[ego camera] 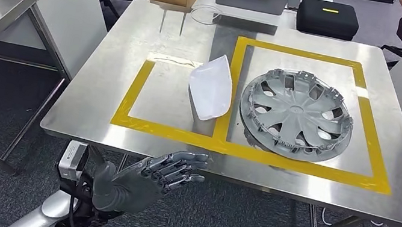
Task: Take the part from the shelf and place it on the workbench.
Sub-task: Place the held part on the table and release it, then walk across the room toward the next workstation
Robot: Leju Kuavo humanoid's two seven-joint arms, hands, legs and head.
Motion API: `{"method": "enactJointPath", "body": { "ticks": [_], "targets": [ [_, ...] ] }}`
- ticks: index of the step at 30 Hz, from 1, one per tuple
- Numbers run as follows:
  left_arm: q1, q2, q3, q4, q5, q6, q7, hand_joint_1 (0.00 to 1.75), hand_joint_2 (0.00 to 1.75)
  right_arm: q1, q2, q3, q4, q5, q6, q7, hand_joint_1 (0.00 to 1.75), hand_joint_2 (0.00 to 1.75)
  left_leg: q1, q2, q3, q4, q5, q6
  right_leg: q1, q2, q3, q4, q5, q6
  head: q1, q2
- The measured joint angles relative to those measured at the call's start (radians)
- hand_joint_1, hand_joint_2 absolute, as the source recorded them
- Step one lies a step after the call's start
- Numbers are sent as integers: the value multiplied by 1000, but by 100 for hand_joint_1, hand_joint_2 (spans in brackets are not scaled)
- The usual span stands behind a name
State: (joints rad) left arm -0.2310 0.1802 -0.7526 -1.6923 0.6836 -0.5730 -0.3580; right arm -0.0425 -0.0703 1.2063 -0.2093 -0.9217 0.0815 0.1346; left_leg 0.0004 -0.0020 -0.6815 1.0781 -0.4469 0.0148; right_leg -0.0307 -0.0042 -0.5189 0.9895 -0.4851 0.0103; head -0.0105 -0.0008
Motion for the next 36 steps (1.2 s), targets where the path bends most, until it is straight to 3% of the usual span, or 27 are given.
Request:
{"method": "enactJointPath", "body": {
  "ticks": [2,3,4,5,7,9,11,13,14,17,18,19,20,21,22,23,25,27,28,29,31,32,33,34,35,36],
  "targets": [
    [9,5,4,-1,-10,0,-4,0,0,0,1,0,0,-1,0,3,0,0,7,1,-28,125,-99,-14,3,-1,-25,1,22,-6,-3,0],
    [13,6,6,-1,-13,0,-4,0,0,0,2,-1,0,-2,0,4,0,0,9,1,-33,179,-120,-18,4,-1,-39,2,33,-5,-3,0],
    [18,8,8,-1,-18,1,-4,0,0,0,2,-1,0,-2,1,4,0,0,11,1,-25,207,-119,-19,5,-1,-53,3,44,-4,-4,0],
    [22,9,11,-1,-23,5,-5,0,0,0,1,-1,0,0,4,4,0,0,12,1,1,198,-98,-18,6,-1,-67,4,55,-2,-4,0],
    [25,11,16,-1,-41,21,-5,0,0,0,-1,-1,0,6,15,0,0,0,11,0,101,80,-59,-6,7,0,-88,4,74,3,-4,0],
    [28,11,25,-2,-73,50,-9,0,0,-1,-4,-1,0,12,23,-6,0,0,4,-1,193,-55,-67,10,8,1,-97,2,91,14,-3,0],
    [37,12,36,-1,-126,93,-19,0,0,-1,-7,-1,0,14,24,-8,0,0,-7,-1,217,-99,-75,24,4,1,-99,-3,108,29,-4,0],
    [49,13,49,5,-203,150,-30,0,0,1,-9,-1,0,15,22,-8,0,0,-7,3,207,-114,-48,41,2,1,-105,-2,113,38,-6,0],
    [56,13,55,11,-250,184,-34,0,0,1,-10,-1,0,16,20,-7,0,0,-5,5,199,-123,-31,50,4,2,-115,14,92,35,-4,0],
    [84,10,72,52,-436,326,-25,0,0,1,-15,-1,0,16,11,-2,0,0,-5,9,155,-132,14,60,6,3,-159,166,-38,14,3,0],
    [96,9,78,75,-503,377,-10,0,0,1,-17,0,0,15,7,-1,0,0,-6,10,137,-130,28,59,5,3,-167,226,-63,17,4,0],
    [107,9,85,101,-559,422,10,0,0,2,-20,0,0,13,5,0,0,0,-7,11,119,-128,41,57,5,3,-165,266,-63,27,3,0],
    [117,7,93,135,-607,462,33,0,0,2,-23,-1,0,10,3,1,0,0,-6,12,100,-124,53,54,4,2,-150,278,-45,41,4,0],
    [125,4,102,173,-641,492,51,0,0,2,-25,-1,0,6,2,2,0,0,-5,13,80,-118,64,50,2,2,-119,256,-19,55,4,0],
    [131,1,112,216,-664,514,62,0,0,2,-28,-1,0,3,2,3,0,0,-4,13,61,-109,74,45,-1,3,-71,198,-6,63,4,0],
    [137,-3,122,256,-679,529,67,0,0,2,-29,-1,0,0,2,4,0,0,-4,14,42,-97,81,38,0,4,-17,122,-13,64,4,0],
    [145,-8,139,320,-692,544,66,0,0,2,-31,-2,-1,-2,2,6,0,0,-6,14,19,-78,94,27,5,5,48,14,-47,50,1,0],
    [149,-12,148,360,-695,547,65,0,0,5,-31,-2,-1,-3,2,6,0,0,-3,13,13,-75,110,17,8,4,46,-1,-52,30,-2,0],
    [151,-14,151,377,-696,550,70,0,0,7,-31,-2,-1,-3,2,6,0,0,0,12,9,-72,104,11,7,2,39,-1,-44,20,-2,0],
    [154,-15,155,392,-697,555,83,0,0,8,-30,-2,-1,-3,1,7,0,0,4,10,4,-58,81,5,6,1,31,-1,-34,10,-3,0],
    [157,-21,169,429,-713,585,123,0,0,8,-30,-3,-1,-6,0,8,0,0,9,7,-15,23,-20,-8,4,-2,10,-2,-11,-5,-4,0],
    [157,-25,177,457,-723,609,142,0,0,8,-31,-3,-1,-9,-1,9,0,0,11,6,-26,86,-73,-13,6,-2,-2,-1,1,-8,-5,0],
    [157,-29,186,494,-733,637,155,0,0,9,-31,-3,-1,-11,-2,11,0,0,12,6,-33,149,-107,-16,7,-2,-15,0,13,-9,-6,0],
    [157,-33,195,538,-739,665,161,0,0,10,-30,-4,-1,-14,-2,13,0,0,12,6,-30,193,-116,-17,9,-1,-29,1,25,-8,-6,0],
    [157,-38,205,585,-742,691,161,0,0,12,-30,-4,-1,-16,-3,16,0,0,12,6,-15,209,-103,-15,11,0,-44,2,37,-7,-6,0],
    [157,-43,213,633,-744,714,156,0,0,13,-30,-4,-1,-18,-3,20,0,0,11,5,19,187,-78,-9,13,1,-57,2,48,-5,-6,0]
  ]
}}
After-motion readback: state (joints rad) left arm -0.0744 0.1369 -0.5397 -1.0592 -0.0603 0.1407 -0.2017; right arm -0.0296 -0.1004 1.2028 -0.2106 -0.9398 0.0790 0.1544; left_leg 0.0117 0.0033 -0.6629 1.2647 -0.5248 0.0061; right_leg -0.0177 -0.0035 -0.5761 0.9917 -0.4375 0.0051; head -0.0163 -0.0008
